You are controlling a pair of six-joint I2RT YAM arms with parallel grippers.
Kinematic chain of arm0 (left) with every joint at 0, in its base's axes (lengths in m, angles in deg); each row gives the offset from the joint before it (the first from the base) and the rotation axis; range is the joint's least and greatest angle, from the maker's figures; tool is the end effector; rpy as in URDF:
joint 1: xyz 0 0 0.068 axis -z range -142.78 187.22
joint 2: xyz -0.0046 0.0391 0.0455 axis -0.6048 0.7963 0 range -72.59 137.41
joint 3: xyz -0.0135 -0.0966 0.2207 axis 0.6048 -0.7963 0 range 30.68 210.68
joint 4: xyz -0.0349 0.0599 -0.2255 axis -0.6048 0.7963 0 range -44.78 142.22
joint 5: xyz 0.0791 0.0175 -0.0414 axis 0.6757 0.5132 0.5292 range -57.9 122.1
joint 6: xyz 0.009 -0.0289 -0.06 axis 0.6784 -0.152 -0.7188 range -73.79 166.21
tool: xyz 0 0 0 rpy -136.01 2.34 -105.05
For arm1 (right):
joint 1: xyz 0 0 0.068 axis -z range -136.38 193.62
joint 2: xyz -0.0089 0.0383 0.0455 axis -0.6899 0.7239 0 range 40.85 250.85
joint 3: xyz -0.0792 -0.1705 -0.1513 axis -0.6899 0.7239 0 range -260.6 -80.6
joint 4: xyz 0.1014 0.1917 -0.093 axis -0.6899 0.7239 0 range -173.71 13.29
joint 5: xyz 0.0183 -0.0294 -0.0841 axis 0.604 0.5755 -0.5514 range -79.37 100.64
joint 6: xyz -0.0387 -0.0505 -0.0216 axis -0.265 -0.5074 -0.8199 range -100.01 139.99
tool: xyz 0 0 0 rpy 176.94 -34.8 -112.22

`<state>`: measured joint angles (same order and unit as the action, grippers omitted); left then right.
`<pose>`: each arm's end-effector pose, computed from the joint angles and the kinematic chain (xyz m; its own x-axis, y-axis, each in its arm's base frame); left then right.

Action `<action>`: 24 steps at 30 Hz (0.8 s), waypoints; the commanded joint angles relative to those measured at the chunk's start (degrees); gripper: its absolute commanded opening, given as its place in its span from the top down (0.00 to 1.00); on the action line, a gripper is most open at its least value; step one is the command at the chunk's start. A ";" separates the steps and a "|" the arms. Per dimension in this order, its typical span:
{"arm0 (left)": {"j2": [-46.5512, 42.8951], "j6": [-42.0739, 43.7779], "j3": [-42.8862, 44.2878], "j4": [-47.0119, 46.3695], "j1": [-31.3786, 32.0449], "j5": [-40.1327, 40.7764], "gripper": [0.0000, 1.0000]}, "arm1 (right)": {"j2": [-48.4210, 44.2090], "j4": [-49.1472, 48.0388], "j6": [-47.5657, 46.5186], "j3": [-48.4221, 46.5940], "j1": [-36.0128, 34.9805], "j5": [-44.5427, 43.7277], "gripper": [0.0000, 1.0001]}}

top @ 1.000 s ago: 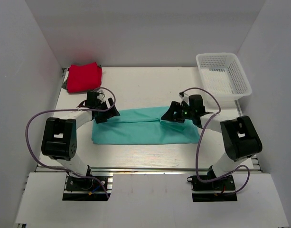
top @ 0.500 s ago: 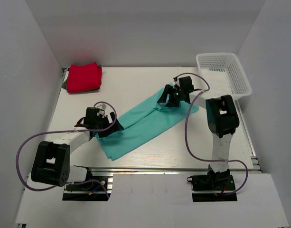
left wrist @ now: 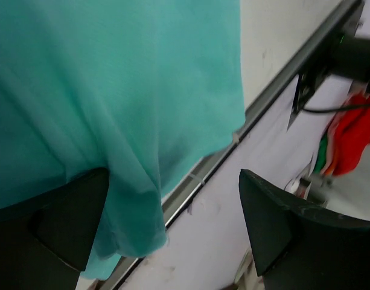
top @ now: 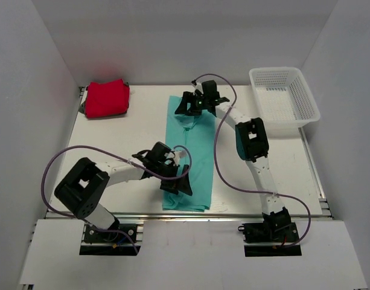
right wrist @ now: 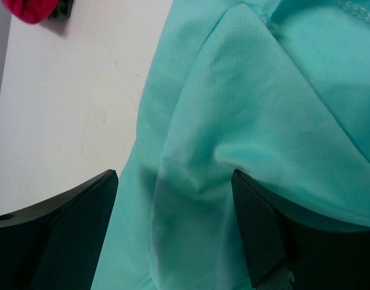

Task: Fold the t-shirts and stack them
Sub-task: Rotate the tshirt 90 degrees

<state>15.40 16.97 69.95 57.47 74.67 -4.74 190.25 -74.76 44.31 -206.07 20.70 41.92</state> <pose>0.1848 -0.1819 0.1184 -0.9562 0.2401 -0.1675 0.2873 0.6598 -0.6944 0.4892 0.2371 0.1328 -0.7581 0.0616 -0.6493 -0.4635 0.6496 0.6027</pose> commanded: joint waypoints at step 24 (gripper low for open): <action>-26.20 -3.89 6.17 16.12 13.00 47.88 0.00 | -28.28 7.45 -11.05 20.86 -4.15 -22.45 0.10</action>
<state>-10.22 19.94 75.63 68.12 88.48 24.81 165.69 -72.71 33.77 -188.60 17.18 28.24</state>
